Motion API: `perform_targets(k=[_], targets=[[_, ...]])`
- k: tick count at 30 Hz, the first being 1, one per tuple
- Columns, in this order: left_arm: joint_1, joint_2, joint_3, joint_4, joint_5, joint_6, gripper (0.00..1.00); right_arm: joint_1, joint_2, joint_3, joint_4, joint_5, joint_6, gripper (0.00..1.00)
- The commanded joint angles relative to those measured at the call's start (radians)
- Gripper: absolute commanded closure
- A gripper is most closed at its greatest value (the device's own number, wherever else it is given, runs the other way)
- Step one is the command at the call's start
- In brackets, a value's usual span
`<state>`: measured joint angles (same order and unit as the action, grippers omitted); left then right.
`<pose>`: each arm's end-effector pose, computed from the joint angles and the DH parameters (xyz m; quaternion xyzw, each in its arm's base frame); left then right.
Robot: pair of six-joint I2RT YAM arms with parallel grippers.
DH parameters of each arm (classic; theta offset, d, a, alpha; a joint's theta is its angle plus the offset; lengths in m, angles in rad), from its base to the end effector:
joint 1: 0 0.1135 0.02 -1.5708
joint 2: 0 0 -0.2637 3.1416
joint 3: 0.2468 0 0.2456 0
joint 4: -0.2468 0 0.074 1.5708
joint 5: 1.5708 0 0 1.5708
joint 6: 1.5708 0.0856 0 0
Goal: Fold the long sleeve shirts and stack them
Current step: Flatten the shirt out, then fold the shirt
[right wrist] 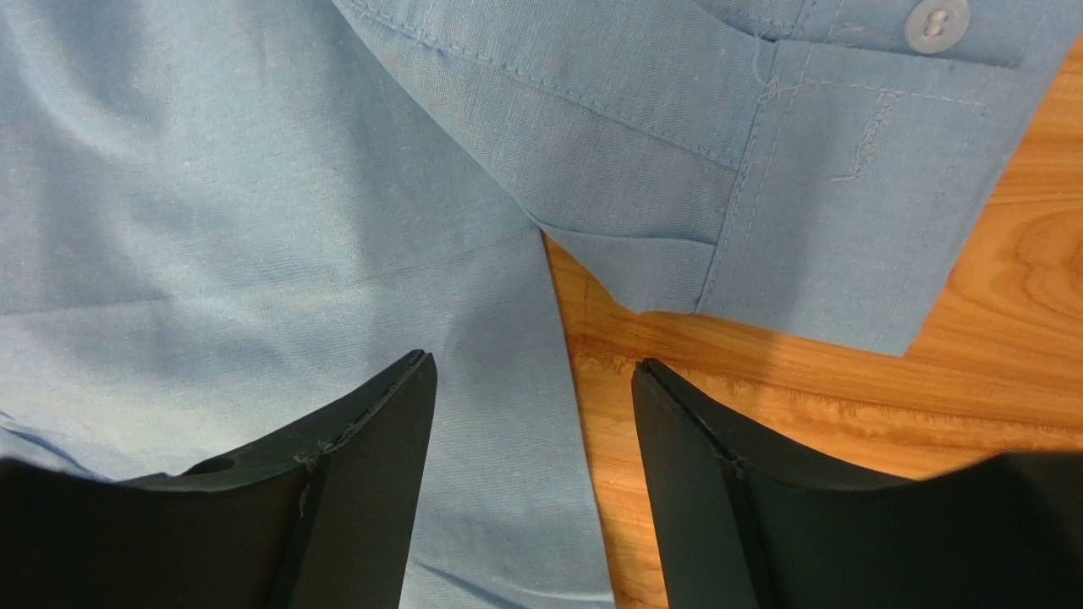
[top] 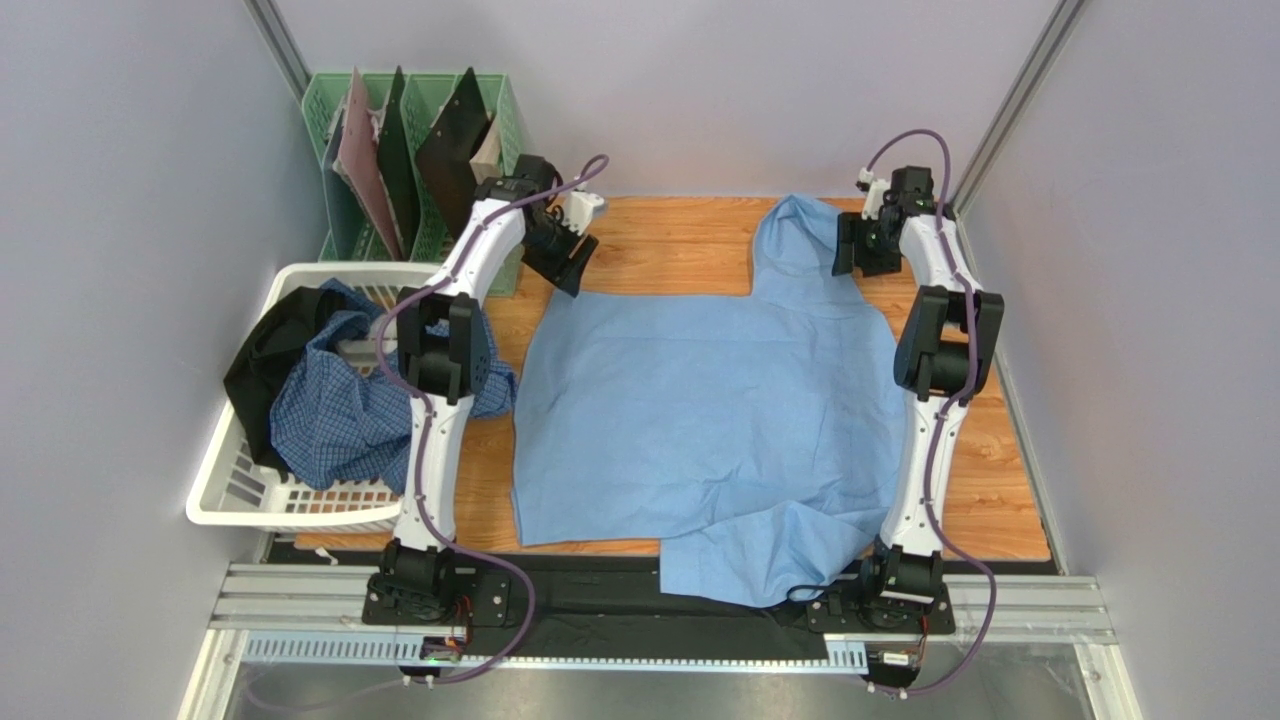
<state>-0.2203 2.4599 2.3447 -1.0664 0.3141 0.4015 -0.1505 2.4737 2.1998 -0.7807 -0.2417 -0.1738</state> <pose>0.5087 -0.1410 0.1681 0.3252 0.9133 -0.1355 0.2041 0.5469 -0.0622 0.1335 -0.0419 0.9594 0.0741 0.2689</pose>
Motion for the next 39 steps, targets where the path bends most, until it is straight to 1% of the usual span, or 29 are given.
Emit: perform_targets(k=[1,6,12,16,18,21,22,23,26,30,36,39], targets=[[0.002,0.040,0.064,-0.030,0.023,0.017,0.33,0.017,0.036,0.070,-0.070,-0.016,-0.021,0.39],[0.002,0.051,0.062,-0.043,0.028,0.048,0.34,0.029,0.065,0.100,-0.118,-0.007,-0.042,0.42],[0.006,0.044,0.057,-0.040,0.025,0.050,0.34,0.066,0.099,0.117,-0.189,0.065,-0.081,0.49],[0.015,0.048,0.059,-0.037,0.045,0.054,0.35,0.078,0.105,0.127,-0.193,0.096,-0.085,0.69],[0.025,0.047,0.059,-0.033,0.083,0.059,0.36,0.078,0.105,0.130,-0.190,0.105,-0.089,0.75],[0.042,0.048,0.065,-0.029,0.147,0.071,0.40,0.078,0.099,0.127,-0.178,0.113,-0.095,0.88],[0.047,0.050,0.070,-0.024,0.154,0.071,0.41,0.078,0.097,0.129,-0.173,0.114,-0.095,0.98],[0.050,0.054,0.079,-0.024,0.158,0.074,0.43,0.078,0.096,0.129,-0.172,0.116,-0.095,1.00],[0.052,0.070,0.099,-0.032,0.175,0.086,0.46,0.078,0.094,0.127,-0.167,0.120,-0.098,1.00],[0.052,0.083,0.102,-0.044,0.180,0.097,0.47,0.078,0.085,0.117,-0.154,0.130,-0.107,1.00],[0.047,0.108,0.123,-0.017,0.122,0.092,0.47,0.078,0.080,0.109,-0.149,0.131,-0.119,1.00],[0.032,0.119,0.122,-0.027,0.059,0.138,0.49,0.077,0.080,0.109,-0.149,0.131,-0.122,1.00]])
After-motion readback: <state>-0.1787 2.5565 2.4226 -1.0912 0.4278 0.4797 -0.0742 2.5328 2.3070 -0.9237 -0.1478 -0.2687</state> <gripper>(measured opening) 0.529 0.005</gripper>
